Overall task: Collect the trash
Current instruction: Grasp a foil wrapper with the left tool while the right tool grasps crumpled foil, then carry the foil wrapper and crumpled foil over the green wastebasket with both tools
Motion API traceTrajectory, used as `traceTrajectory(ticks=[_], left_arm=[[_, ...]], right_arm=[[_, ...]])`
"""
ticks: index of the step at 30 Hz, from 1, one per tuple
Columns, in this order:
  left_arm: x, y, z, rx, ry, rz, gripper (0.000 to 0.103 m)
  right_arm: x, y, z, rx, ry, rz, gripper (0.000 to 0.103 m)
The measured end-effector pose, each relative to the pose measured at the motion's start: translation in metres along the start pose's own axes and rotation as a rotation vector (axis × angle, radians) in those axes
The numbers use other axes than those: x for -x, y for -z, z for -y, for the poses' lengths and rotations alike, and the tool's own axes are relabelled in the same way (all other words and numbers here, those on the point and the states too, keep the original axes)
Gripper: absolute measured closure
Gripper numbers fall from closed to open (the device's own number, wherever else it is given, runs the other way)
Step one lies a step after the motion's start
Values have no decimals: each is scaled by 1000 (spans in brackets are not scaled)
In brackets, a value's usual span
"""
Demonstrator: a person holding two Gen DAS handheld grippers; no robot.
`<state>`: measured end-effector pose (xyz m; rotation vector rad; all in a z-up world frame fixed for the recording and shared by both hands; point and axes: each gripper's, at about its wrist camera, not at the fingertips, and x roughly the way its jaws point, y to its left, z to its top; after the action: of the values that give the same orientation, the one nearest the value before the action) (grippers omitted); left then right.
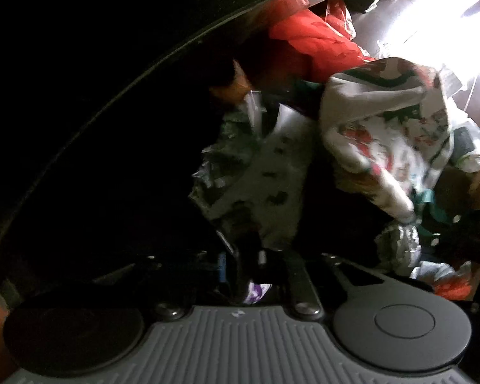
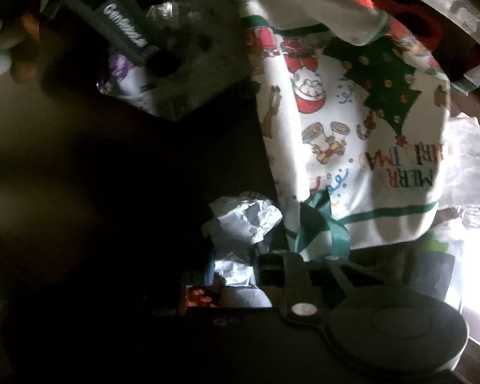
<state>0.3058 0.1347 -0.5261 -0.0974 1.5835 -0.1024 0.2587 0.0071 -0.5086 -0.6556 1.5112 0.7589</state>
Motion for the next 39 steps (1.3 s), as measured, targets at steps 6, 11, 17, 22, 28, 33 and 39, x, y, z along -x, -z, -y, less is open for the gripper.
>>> traceTrajectory(ticks=[6,11,17,22,28,33,39], left_arm=[[33,9,12,58,19,-10,97],[76,16,28,70,11,5,97],[144,41,37,110,-2,66,97],[207,67,42,150,-3,150,97],[278,105,60,157,-1,269,97],[341,131,86,149,5,386,97],[417,150,128,106,11,548,97]], right_arm=[[39,1,13,-63,-27,25,85],[91,4,21,-194,-12,82,85],[157,13,5,-298,25,188,85],[213,35,5,-353,45,287,85],[286,71,-4,-397,36,455,85],[352,108,-16,-397,35,605,85],[431,152,-18,-410,53,782,85]])
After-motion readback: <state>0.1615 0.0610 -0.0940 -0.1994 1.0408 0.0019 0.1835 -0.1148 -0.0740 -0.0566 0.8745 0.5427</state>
